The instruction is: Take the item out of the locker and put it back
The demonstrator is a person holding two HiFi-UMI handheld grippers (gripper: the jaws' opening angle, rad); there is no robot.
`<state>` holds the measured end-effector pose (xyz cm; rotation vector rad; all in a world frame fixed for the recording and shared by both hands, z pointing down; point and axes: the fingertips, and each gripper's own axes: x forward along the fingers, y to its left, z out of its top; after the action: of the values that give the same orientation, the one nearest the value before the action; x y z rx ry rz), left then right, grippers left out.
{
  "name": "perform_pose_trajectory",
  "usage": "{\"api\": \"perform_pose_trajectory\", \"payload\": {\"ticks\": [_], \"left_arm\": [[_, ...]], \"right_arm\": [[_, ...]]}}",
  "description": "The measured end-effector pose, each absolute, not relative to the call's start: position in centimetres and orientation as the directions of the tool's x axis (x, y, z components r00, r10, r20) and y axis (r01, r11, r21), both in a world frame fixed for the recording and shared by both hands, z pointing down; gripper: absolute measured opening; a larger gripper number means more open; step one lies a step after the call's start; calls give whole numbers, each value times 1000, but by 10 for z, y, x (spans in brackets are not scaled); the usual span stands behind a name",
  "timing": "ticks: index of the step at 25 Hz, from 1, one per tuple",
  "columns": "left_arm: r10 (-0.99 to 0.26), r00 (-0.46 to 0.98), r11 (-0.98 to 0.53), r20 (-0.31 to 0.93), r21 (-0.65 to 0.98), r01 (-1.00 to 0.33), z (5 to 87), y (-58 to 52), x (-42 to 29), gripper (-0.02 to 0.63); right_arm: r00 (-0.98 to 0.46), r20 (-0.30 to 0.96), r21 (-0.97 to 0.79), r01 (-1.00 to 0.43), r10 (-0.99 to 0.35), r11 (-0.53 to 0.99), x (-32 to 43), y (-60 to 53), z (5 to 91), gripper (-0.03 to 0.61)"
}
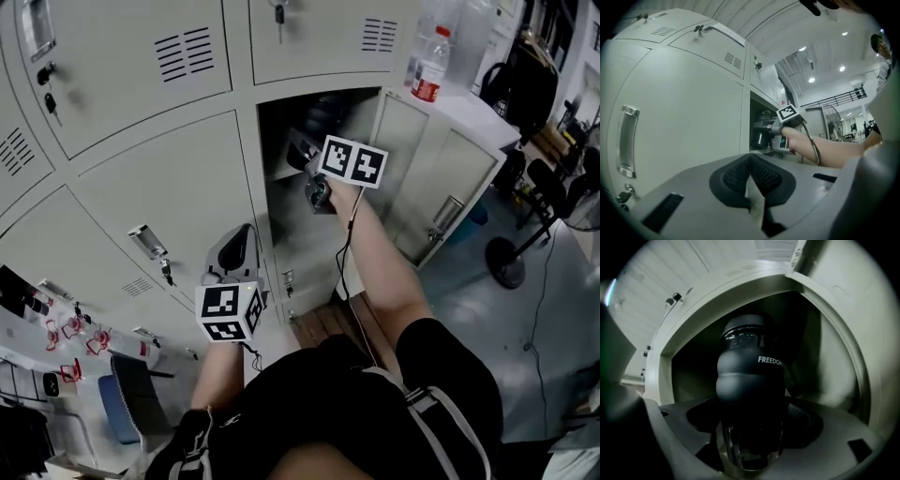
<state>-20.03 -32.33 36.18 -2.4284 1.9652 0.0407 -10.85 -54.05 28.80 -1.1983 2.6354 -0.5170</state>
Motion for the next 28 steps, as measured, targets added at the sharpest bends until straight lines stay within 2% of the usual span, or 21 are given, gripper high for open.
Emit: {"api": "perform_pose_trajectory", "payload": {"ticks": [6,12,18,28], "left_arm": [[-980,199,-199,-26,-1,-980,363,-323,-207,12],[-981,193,-193,-16,3,-981,367,-325,-211,12],[-983,182,-182,-18,8,-983,367,-325,-214,12],[-982,189,-189,-4,30,-982,377,-328,-202,12]], "right_arm": [[-582,33,-194,-802,-813,566,-119,-564,293,396],[-558,55,-78,-829,-828,553,-127,-583,295,396],[-590,60,-49,-807,-805,588,-129,-578,298,397],[-649,-69,-71,-754,-758,653,-116,-552,293,391]]}}
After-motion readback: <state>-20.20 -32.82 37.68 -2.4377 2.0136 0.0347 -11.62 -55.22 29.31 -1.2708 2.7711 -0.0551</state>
